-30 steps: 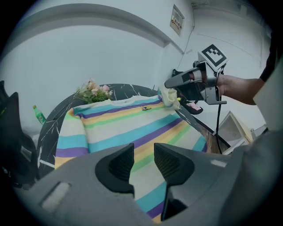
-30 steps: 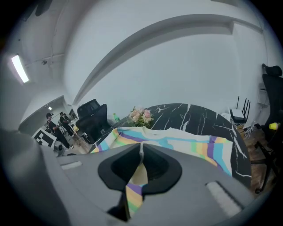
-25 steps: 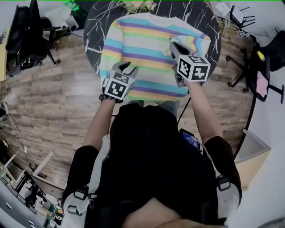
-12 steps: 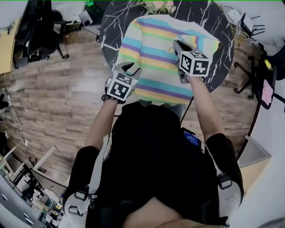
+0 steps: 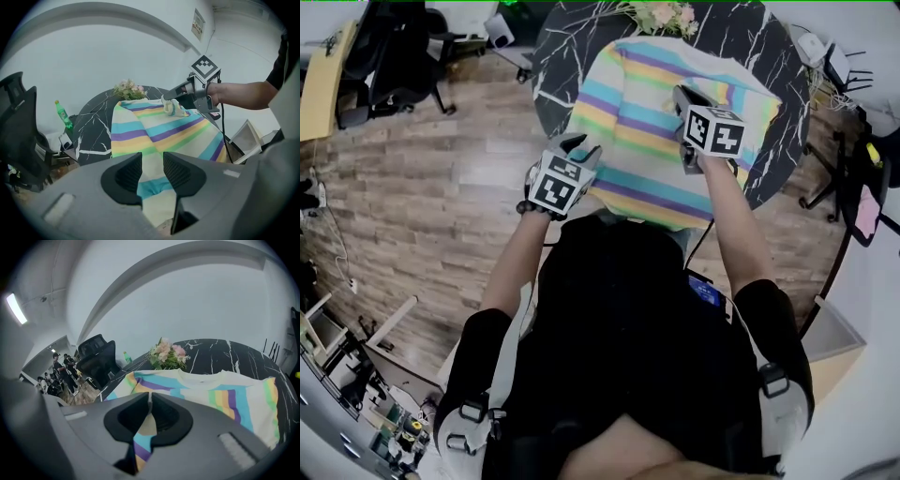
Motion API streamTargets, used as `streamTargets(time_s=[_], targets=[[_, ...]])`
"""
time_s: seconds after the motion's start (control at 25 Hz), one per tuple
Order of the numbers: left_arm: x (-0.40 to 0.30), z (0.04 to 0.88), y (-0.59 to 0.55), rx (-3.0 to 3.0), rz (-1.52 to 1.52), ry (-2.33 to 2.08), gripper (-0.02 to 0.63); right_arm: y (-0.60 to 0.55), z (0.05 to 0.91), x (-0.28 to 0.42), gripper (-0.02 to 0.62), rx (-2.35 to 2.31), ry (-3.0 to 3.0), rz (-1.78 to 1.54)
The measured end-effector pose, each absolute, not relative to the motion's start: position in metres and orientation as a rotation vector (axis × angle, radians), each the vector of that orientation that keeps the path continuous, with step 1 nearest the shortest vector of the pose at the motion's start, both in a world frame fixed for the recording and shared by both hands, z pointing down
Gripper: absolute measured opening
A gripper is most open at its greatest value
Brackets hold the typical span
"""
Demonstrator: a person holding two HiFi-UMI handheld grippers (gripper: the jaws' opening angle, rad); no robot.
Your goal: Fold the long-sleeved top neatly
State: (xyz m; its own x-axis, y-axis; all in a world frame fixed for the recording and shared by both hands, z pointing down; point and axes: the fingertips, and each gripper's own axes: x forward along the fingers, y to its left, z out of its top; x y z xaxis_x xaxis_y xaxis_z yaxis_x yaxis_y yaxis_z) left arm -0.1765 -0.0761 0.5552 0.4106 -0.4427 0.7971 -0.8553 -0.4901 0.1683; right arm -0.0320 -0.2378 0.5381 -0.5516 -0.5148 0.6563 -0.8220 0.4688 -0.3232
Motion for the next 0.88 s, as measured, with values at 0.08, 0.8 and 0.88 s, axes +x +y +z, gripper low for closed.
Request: streamTargets(time_s=[0.08,0.8,0.88], targets=[[-0.184,0.557,-0.075,2.084,0.941,-1.108,0.152,-0.242,0.543,-0.037,0.025,1.111,-2.237,0.874],[-0.227,0.575,-0.056,1.964,0.911,-1.167,0.153,-0.23,0.557,-0.09,0.141,0.939,-2.269,0.823],[-0.233,0.579,-0.05,1.945,0.903,-1.182,0.153,-0.222,0.557,-0.098,0.14,0.903,-2.275,0.811]])
